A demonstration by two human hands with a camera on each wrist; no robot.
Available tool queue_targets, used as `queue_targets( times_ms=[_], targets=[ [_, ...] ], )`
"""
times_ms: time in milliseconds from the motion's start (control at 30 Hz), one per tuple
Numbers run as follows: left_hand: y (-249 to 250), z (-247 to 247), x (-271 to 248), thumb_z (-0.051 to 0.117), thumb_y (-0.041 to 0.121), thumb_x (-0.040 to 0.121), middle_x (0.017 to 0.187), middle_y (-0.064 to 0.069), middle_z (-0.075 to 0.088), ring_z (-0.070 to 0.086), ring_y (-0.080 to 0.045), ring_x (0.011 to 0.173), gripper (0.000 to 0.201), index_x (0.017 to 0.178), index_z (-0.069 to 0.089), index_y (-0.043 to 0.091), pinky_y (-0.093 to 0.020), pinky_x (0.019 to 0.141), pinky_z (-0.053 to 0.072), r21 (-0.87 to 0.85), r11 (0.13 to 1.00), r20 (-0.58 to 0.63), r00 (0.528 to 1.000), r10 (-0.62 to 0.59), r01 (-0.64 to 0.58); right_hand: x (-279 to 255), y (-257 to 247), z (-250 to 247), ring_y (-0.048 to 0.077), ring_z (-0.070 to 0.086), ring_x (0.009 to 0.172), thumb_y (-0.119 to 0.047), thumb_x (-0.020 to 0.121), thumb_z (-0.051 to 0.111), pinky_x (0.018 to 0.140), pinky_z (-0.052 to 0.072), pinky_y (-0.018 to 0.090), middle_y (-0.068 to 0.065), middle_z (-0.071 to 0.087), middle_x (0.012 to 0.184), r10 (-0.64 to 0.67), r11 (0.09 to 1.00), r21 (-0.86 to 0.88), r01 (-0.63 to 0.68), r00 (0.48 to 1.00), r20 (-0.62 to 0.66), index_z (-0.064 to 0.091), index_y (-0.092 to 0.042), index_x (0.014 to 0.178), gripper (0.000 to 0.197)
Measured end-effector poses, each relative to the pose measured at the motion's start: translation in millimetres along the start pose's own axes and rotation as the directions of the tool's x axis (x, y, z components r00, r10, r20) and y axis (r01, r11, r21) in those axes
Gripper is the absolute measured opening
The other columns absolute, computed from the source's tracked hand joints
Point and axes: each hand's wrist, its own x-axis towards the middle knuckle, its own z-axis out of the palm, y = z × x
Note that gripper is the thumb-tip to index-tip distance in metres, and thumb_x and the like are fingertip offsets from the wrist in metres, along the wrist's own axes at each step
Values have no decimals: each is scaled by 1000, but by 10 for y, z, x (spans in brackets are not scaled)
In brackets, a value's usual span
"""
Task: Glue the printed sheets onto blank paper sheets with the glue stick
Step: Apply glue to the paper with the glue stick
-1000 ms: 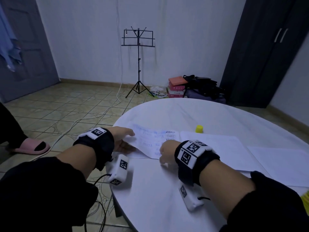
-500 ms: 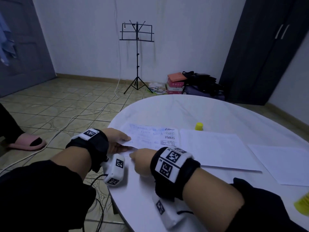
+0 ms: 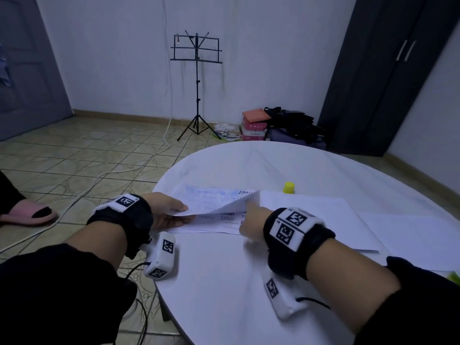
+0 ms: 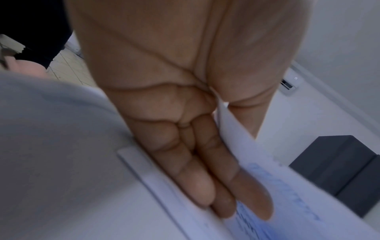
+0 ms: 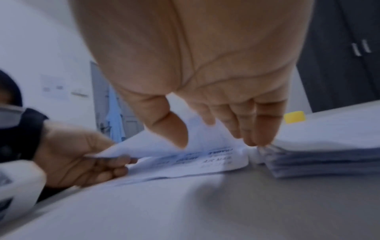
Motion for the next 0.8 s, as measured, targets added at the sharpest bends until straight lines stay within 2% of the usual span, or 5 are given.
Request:
queue_targets(
  times_ms=[100, 200, 367, 633, 800],
  targets=[
    [4, 37, -28, 58, -1, 87, 71, -16, 71, 70, -23, 62, 10, 93, 61, -7, -28, 70, 57, 1, 1000, -22, 1000, 3, -3, 66, 93, -46, 29, 58, 99, -14, 93, 46, 75, 47, 31, 15, 53, 124, 34, 932, 362, -11, 998, -57, 7, -22, 151, 70],
    [15, 77, -61, 60, -4, 85, 69, -18, 69, 68, -31, 73, 10, 94, 57, -7, -43, 93, 48, -23, 1000, -74, 997, 1, -2, 79, 104, -56, 21, 49, 60, -10, 87, 40, 40, 34, 19, 7, 52, 86, 62, 738, 674, -30, 998, -23, 21, -36, 146, 67],
    [47, 172, -93, 60, -1, 87, 72, -13, 59, 62, -20, 47, 11, 81, 52, 2, -37, 76, 52, 58, 998, -144, 989, 42, -34, 47, 100, -71, 27, 65, 69, -29, 88, 48, 44, 35, 21, 8, 59, 107, 196, 412, 911, -27, 979, -60, 34, -18, 136, 51],
    [16, 100, -68, 79, 25, 49, 104, -22, 69, 66, -40, 99, 66, 107, 63, -1, -52, 93, 50, 123, 992, -127, 992, 13, 2, -105, 278, -111, 17, 56, 85, 0, 87, 58, 79, 48, 24, -9, 54, 73, 117, 776, 630, 22, 977, -178, 66, -9, 114, 29],
    [166, 379, -506, 63, 21, 88, 100, -10, 60, 58, -21, 81, 21, 102, 58, 7, -19, 63, 51, 395, 905, -66, 978, 196, -155, -395, 557, -107, 22, 62, 103, -1, 85, 59, 92, 52, 33, 1, 63, 107, 123, 822, 567, 54, 955, -269, 67, -15, 106, 27]
  ],
)
